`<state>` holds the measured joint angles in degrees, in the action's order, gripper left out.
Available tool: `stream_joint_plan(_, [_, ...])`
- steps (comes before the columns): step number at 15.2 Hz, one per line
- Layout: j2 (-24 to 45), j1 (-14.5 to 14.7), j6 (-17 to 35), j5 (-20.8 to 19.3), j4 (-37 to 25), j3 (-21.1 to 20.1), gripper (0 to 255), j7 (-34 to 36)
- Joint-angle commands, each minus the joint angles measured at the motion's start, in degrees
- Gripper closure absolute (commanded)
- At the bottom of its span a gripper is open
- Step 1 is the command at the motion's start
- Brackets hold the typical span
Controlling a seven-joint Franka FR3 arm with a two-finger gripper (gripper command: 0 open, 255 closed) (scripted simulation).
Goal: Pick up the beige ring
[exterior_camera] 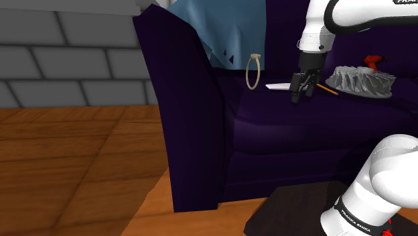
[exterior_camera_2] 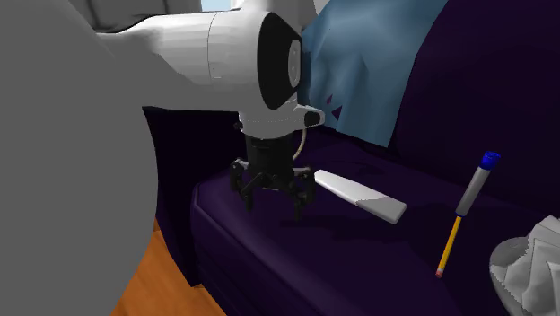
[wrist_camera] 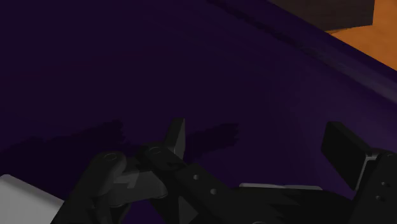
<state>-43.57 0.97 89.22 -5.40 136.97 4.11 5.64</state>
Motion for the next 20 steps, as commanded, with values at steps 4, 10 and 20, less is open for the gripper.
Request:
stream_joint_plan(4, [6.18, 0.50, -0.11, 0.47, -6.90, 0.40, 0, -0.71])
stream_joint_plan(10, [18.22, 1.35, -2.12, 1.70, -22.13, 1.22, 0, -2.40])
stream_joint_plan(20, [40.23, 1.86, -11.26, 4.94, -55.08, 2.78, 0, -5.78])
